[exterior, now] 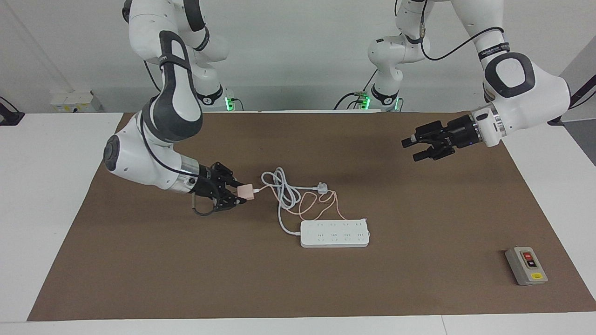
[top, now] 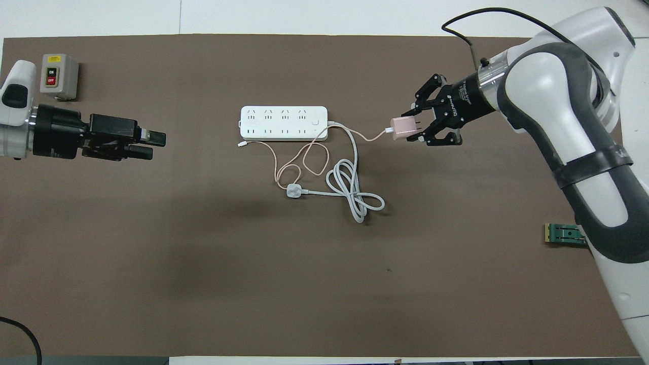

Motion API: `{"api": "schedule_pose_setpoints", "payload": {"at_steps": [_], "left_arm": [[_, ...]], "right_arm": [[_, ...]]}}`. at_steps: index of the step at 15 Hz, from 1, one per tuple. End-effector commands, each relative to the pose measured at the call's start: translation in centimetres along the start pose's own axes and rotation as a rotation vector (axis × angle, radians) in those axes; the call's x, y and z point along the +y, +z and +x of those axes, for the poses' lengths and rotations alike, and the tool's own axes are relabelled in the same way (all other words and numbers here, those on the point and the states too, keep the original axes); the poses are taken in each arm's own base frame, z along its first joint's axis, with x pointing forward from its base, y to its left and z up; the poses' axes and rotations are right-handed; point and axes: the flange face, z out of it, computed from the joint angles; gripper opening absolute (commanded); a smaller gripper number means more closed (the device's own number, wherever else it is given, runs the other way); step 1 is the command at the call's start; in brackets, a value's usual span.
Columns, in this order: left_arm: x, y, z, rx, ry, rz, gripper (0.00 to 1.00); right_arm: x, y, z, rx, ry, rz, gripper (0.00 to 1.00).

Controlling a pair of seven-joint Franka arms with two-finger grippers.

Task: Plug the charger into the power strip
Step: 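Carry the charger to the strip while the left gripper reaches toward it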

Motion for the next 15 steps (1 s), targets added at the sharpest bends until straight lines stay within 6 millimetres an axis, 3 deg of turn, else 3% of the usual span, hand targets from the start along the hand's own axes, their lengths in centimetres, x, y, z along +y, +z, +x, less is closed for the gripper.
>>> {"api": "schedule_pose_setpoints", "payload": {"at_steps": [1,5,9,15], "left_arm": [[-1.2,1.4,0.3,0.0,0.012,-0.076,1.0],[-2.3,3.1,0.9,-0.003,0.004,-0.165,1.0],[-4.5,5.1,0.8,-0.006,0.003,-0.242,1.0],[-6.3,10.3,-0.1,0.004,-0.015,-0.417,1.0]], "right_arm": [[-1.0,1.9,-4.0,-0.012,0.008,0.025,0.0],[-0.9,6.6,-10.5,0.002,0.017,0.063,0.0],[-0.7,9.7,-15.9,-0.005,0.05,0.126,0.0],[0.5,13.1,-20.7,-0.015,0.082,0.156,0.0]]}}
